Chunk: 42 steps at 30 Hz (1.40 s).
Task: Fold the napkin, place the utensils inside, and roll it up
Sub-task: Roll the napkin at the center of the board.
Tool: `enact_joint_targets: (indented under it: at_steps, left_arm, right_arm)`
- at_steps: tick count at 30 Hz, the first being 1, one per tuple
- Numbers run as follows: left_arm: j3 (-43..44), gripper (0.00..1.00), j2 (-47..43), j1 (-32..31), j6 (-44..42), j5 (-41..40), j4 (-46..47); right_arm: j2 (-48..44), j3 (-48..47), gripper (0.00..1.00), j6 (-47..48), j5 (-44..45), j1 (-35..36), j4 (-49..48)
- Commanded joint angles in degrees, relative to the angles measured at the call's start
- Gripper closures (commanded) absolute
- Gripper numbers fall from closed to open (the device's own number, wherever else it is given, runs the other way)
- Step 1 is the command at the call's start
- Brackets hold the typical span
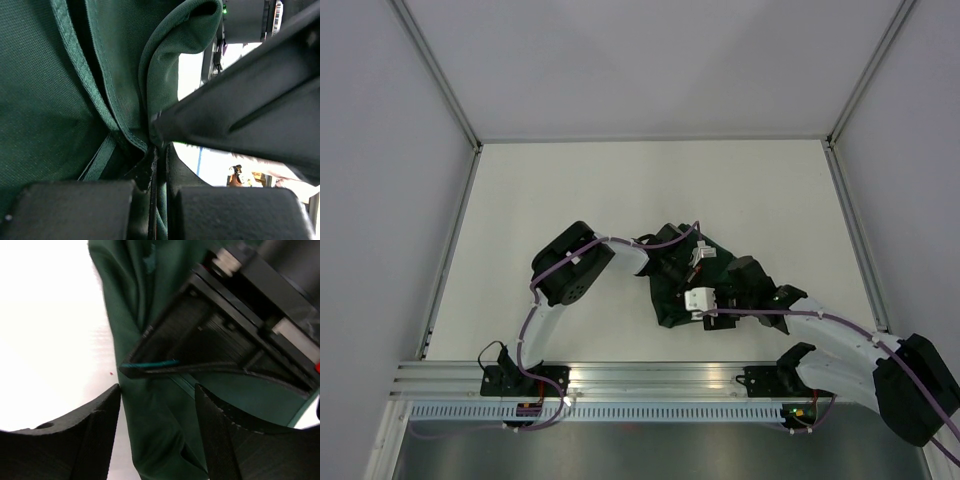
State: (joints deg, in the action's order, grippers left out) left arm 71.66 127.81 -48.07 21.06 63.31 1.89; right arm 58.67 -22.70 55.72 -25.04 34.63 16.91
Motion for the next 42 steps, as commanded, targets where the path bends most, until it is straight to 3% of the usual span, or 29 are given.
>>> enact_joint_targets:
  at_steps: [1,9,17,24,29,32,38,42]
  left_arm:
    - [-0.29,0.98,3.32,0.00,1.00,-4.77,-3.56]
    - [-0.20,0.98,3.24,0.00,0.56,-4.42,-3.56]
    - [-0.11,0.96,1.84,0.53,-0.05,-3.89,-3.65]
    - [-1.52,0.73,-3.87,1.93,-0.23,-5.64,-2.95]
    - [-2.22,0.69,-9.23,3.60,0.65,-8.02,-2.16]
    - [-3.36,0.69,-13.28,4.83,1.44,-10.48,-2.24]
    - [-14.15,0.69,-24.70,9.05,7.59,-21.81,8.56]
    - [-20.49,0.71,-32.96,9.14,6.98,-34.35,11.64]
  right_arm:
    - [1.35,0.37,0.35,-1.49,1.92,2.97,-2.05]
    - [4.43,0.46,0.51,-2.37,3.06,4.65,-2.58]
    - [6.01,-0.59,0.76,-3.16,2.98,4.65,0.66]
    - [8.55,-3.05,0.89,-3.34,0.78,4.65,5.85]
    - [10.23,-4.63,0.91,-3.17,-2.55,4.22,9.10]
    - [11.90,-6.13,0.92,-2.03,-4.49,2.81,10.77]
    - [18.57,-11.75,0.93,4.11,-11.25,-4.20,19.46]
    - [26.90,-17.88,0.94,9.74,-15.82,-9.05,26.58]
